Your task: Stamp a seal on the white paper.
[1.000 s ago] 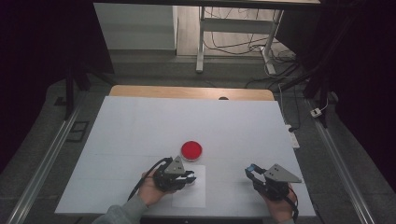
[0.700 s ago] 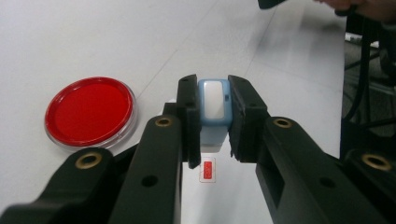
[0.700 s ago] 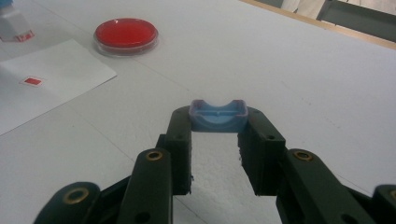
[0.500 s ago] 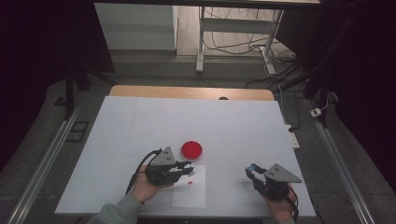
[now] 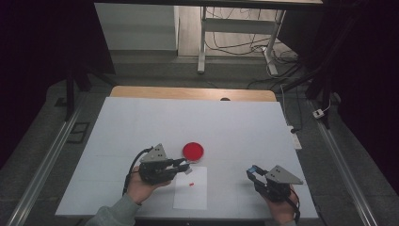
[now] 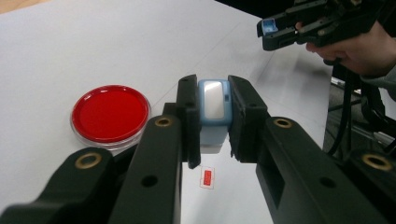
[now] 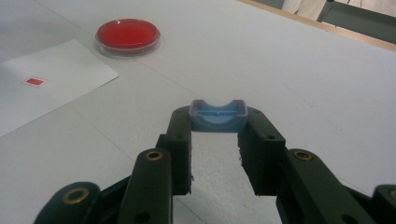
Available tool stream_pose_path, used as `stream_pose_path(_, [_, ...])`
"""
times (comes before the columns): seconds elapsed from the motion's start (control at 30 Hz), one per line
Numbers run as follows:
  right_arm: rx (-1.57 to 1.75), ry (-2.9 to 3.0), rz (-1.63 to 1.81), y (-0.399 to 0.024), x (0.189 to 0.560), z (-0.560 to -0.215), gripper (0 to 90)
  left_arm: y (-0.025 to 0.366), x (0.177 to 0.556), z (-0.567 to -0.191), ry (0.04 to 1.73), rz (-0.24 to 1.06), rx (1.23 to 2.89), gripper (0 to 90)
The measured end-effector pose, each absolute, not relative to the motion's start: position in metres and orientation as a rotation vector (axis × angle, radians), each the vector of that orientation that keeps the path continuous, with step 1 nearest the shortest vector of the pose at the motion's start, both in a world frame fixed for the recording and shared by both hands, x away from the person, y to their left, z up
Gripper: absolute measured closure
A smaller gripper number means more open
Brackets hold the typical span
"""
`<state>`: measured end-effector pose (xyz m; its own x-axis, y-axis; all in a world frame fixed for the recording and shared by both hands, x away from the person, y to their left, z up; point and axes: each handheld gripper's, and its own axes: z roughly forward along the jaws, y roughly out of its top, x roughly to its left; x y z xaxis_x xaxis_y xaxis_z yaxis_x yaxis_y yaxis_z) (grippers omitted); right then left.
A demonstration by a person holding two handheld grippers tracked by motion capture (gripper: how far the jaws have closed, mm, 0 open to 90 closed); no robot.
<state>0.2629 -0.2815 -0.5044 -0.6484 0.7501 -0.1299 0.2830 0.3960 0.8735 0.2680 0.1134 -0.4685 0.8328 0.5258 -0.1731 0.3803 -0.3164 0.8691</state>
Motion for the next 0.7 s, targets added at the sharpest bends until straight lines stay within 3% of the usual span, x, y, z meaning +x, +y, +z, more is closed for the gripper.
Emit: stream_pose_path(0.7, [0.859, 2.17, 1.186, -0.274, 0.266, -0.508, 65.1, 0.129, 0.267, -0.469, 0.741, 0.168, 1.905, 75.8])
